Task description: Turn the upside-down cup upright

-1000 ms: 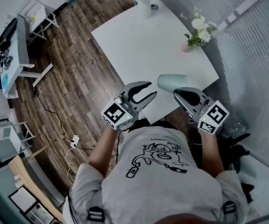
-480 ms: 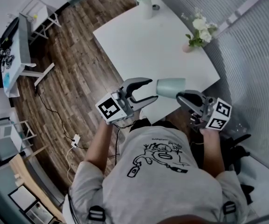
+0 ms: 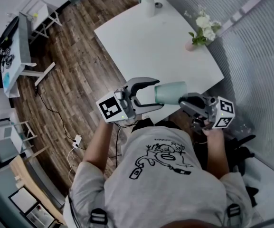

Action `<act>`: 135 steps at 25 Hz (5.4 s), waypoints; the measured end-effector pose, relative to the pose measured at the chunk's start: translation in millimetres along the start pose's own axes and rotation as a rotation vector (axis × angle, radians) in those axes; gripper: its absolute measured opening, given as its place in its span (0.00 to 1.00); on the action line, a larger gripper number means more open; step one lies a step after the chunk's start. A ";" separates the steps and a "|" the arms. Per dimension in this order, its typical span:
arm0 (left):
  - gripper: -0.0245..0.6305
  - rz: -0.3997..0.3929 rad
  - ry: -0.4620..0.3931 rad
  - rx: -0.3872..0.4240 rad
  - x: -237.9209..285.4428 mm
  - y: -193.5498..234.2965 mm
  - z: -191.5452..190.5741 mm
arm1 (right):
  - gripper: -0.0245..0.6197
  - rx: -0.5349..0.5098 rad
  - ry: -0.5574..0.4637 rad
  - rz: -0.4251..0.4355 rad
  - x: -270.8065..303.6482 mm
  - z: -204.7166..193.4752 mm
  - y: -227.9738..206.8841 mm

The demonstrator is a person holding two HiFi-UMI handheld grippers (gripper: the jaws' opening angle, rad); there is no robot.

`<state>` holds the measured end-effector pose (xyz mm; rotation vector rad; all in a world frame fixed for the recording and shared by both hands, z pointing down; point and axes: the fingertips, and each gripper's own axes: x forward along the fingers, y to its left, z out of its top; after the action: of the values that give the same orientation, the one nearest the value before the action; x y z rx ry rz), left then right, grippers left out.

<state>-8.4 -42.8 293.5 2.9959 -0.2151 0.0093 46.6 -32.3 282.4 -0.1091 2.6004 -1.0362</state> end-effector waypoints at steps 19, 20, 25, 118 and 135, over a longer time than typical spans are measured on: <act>0.48 -0.047 0.013 0.046 10.4 -10.7 6.1 | 0.11 0.132 -0.092 0.110 0.8 1.6 5.4; 0.48 -0.047 0.011 0.051 10.0 -10.6 5.9 | 0.11 0.131 -0.088 0.113 1.5 1.5 5.4; 0.48 -0.049 0.014 0.043 9.8 -12.5 5.8 | 0.11 0.110 -0.070 0.117 2.1 0.8 9.0; 0.48 0.121 -0.112 0.052 7.6 7.2 12.5 | 0.53 -1.411 0.889 -0.814 18.3 -14.6 -41.0; 0.48 0.127 -0.145 0.070 9.3 -0.4 19.6 | 0.53 -1.158 0.653 -0.742 17.0 -24.2 -41.5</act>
<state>0.8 -46.4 274.1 3.0492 -0.4290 -0.1916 20.3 -50.1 322.2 -1.2344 3.4742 0.5769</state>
